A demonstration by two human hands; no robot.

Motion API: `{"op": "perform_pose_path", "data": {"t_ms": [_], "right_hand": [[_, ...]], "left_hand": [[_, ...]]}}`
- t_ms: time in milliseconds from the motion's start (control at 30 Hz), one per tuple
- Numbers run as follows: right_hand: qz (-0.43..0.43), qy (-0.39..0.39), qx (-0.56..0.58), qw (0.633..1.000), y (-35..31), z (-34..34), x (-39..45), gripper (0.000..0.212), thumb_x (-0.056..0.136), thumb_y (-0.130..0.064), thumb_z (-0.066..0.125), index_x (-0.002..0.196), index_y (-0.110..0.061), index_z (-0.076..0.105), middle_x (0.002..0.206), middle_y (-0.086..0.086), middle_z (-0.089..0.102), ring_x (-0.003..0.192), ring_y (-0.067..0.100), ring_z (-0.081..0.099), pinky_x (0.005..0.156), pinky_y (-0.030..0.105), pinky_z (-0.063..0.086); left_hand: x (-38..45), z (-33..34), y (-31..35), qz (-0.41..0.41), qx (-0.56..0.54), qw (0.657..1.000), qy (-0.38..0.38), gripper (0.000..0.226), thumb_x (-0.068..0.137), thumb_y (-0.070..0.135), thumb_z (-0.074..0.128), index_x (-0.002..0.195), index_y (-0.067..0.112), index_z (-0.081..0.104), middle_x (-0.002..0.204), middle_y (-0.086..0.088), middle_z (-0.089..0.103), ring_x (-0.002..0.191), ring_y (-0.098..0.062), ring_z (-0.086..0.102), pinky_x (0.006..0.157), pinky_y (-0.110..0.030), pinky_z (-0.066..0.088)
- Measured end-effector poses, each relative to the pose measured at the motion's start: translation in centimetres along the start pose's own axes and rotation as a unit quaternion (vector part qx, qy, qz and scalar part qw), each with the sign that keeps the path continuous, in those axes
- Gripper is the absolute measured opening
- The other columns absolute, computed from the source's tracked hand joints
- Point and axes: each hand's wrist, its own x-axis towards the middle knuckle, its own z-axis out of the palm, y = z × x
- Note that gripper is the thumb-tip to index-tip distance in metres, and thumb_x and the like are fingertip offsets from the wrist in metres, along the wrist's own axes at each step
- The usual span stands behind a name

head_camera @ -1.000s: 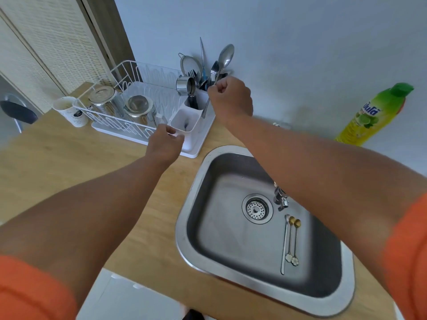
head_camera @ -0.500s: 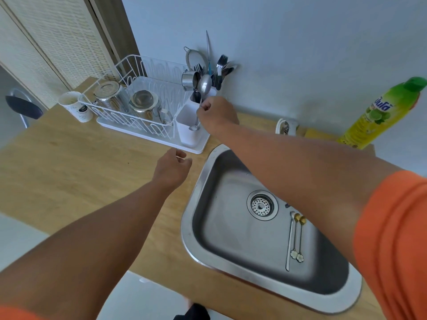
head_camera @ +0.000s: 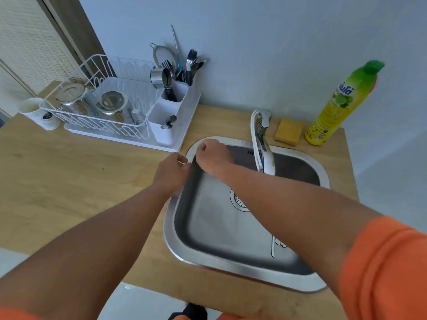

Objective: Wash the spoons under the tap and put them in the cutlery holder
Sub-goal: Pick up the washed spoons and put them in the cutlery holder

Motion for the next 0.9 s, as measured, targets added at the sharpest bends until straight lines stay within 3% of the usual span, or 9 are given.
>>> {"op": "perform_pose_path", "data": {"t_ms": [133, 233, 367, 533, 700, 900], "right_hand": [[0.035, -0.009, 0.002, 0.999, 4.9, 2.1, -2.6, 0.021, 0.096, -0.031, 0.047, 0.099, -0.027, 0.068, 0.107, 0.004, 0.071, 0.098, 0.033, 0.065, 0.076, 0.034, 0.048], [0.051, -0.033, 0.001, 0.998, 8.7, 3.4, -5.0, 0.022, 0.094, -0.028, 0.048, 0.100, -0.024, 0.069, 0.109, 0.004, 0.073, 0.101, 0.032, 0.067, 0.083, 0.038, 0.056], [0.082, -0.064, -0.032, 0.994, 14.8, 3.5, -8.2, 0.021, 0.091, -0.029, 0.051, 0.101, -0.030, 0.069, 0.110, -0.005, 0.072, 0.102, 0.025, 0.067, 0.080, 0.033, 0.050], [0.133, -0.065, -0.075, 0.986, 21.0, 1.7, -10.4, 0.025, 0.091, -0.030, 0.049, 0.105, -0.026, 0.069, 0.111, 0.002, 0.072, 0.101, 0.029, 0.067, 0.079, 0.034, 0.053], [0.185, -0.045, -0.080, 0.978, 24.4, -0.1, -10.8, 0.025, 0.091, -0.027, 0.049, 0.104, -0.017, 0.069, 0.109, 0.011, 0.071, 0.098, 0.032, 0.067, 0.074, 0.031, 0.048], [0.234, -0.018, -0.042, 0.971, 26.3, -1.6, -10.5, 0.021, 0.093, -0.019, 0.051, 0.100, -0.007, 0.067, 0.111, 0.017, 0.070, 0.100, 0.035, 0.068, 0.072, 0.027, 0.045]], "left_hand": [[-0.7, 2.1, 1.2, 0.022, 0.017, 0.999, -0.037, 0.013, 0.090, 0.039, 0.061, 0.097, 0.029, 0.063, 0.095, 0.002, 0.070, 0.086, -0.027, 0.070, 0.079, -0.049, 0.063], [-1.1, 3.6, 1.3, 0.041, 0.046, 0.997, -0.055, 0.006, 0.093, 0.037, 0.058, 0.094, 0.032, 0.061, 0.093, 0.009, 0.066, 0.088, -0.022, 0.067, 0.081, -0.043, 0.061], [-2.2, 6.6, 1.6, 0.041, 0.082, 0.992, -0.085, 0.011, 0.095, 0.034, 0.057, 0.095, 0.024, 0.063, 0.097, 0.000, 0.070, 0.092, -0.025, 0.065, 0.086, -0.039, 0.056], [-3.7, 10.1, 2.0, 0.021, 0.098, 0.984, -0.148, 0.013, 0.092, 0.034, 0.061, 0.081, 0.026, 0.064, 0.100, -0.001, 0.074, 0.092, -0.027, 0.068, 0.089, -0.040, 0.058], [-6.1, 14.1, 2.7, 0.027, 0.127, 0.973, -0.192, 0.013, 0.093, 0.037, 0.056, 0.094, 0.029, 0.066, 0.107, -0.003, 0.070, 0.098, -0.029, 0.065, 0.089, -0.040, 0.056], [-8.5, 19.1, 3.4, 0.040, 0.146, 0.957, -0.246, 0.013, 0.094, 0.036, 0.055, 0.092, 0.029, 0.066, 0.102, -0.001, 0.069, 0.092, -0.026, 0.063, 0.084, -0.037, 0.054]]}}
